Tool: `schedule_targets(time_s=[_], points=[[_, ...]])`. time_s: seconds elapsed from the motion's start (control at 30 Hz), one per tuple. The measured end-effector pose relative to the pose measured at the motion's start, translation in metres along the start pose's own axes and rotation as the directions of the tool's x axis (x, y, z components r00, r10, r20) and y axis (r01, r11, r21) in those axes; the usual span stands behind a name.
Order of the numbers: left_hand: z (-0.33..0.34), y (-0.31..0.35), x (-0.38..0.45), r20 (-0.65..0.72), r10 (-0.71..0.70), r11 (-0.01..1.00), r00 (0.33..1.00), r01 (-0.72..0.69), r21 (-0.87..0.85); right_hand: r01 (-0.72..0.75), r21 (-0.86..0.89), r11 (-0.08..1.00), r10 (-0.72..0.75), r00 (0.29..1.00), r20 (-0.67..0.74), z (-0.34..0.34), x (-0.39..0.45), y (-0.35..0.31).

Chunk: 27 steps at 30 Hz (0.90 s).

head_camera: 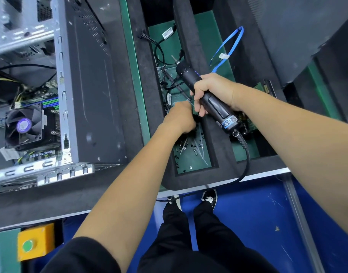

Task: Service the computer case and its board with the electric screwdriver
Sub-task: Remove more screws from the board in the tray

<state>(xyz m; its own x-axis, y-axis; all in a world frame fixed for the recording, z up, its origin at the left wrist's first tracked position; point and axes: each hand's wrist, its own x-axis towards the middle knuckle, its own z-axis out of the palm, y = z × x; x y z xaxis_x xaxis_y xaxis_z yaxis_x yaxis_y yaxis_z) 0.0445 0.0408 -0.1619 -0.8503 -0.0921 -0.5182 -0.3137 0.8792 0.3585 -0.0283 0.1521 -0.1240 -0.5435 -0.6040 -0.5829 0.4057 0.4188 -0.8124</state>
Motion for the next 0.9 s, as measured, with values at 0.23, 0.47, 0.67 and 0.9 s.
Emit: schedule_targets(time_s=[0.23, 0.47, 0.67, 0.9], points=[[-0.019, -0.001, 0.004, -0.019, 0.012, 1.0, 1.0, -0.012, 0.022, -0.004, -0.002, 1.0, 0.004, 1.0, -0.005, -0.002, -0.001, 0.0], [-0.017, -0.002, 0.004, -0.092, -0.019, 0.998, 0.996, 0.024, 0.054, 0.005, 0.0, 1.0, -0.005, 1.0, -0.005, -0.001, -0.001, -0.001], [0.007, -0.001, -0.001, -0.12, 0.094, 0.905, 0.988, -0.035, 0.424, -0.003, 0.009, 1.0, 0.003, 1.0, 0.001, -0.001, 0.0, 0.0], [0.011, -0.001, -0.001, -0.099, 0.087, 0.919, 0.991, -0.042, 0.393, 0.0, 0.015, 1.0, 0.0, 1.0, 0.002, -0.002, 0.002, 0.002]])
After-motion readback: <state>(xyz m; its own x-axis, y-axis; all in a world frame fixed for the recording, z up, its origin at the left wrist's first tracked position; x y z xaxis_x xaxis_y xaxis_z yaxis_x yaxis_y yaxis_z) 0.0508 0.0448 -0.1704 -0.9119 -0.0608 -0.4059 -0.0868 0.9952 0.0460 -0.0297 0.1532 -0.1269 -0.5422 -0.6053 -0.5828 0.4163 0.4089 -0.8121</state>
